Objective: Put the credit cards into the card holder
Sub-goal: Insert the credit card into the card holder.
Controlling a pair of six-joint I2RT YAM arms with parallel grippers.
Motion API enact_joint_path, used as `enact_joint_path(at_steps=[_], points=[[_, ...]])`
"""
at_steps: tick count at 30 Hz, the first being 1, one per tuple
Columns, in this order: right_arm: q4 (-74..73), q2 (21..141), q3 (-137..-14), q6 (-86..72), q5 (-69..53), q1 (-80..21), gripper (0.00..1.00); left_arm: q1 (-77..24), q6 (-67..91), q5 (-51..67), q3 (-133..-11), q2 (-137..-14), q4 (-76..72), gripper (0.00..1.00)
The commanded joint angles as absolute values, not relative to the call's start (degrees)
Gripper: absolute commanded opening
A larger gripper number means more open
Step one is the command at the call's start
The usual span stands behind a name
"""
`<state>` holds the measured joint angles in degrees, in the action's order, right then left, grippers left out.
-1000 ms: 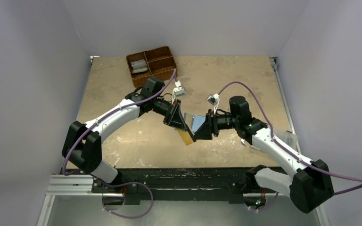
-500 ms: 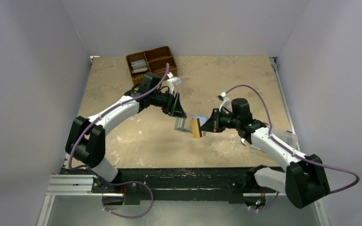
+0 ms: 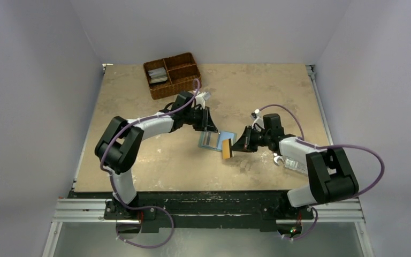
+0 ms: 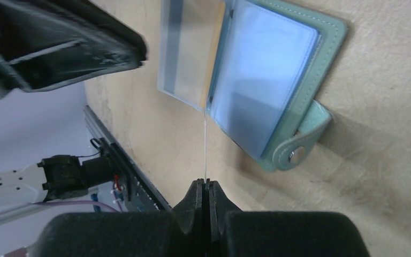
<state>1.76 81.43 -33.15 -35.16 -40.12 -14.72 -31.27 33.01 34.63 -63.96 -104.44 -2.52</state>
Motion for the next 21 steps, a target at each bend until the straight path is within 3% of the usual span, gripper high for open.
enact_joint_path(at_steps=[1, 21], points=[[12.0, 85.2, -34.9, -38.8, -47.5, -14.8, 0.0, -30.8, 32.8, 33.1, -66.5, -107.4, -4.7, 0.1], [20.6, 95.3, -35.0, -41.6, -51.1, -13.5, 0.0, -30.8, 23.7, 23.2, -64.9, -108.1, 7.3, 0.05]])
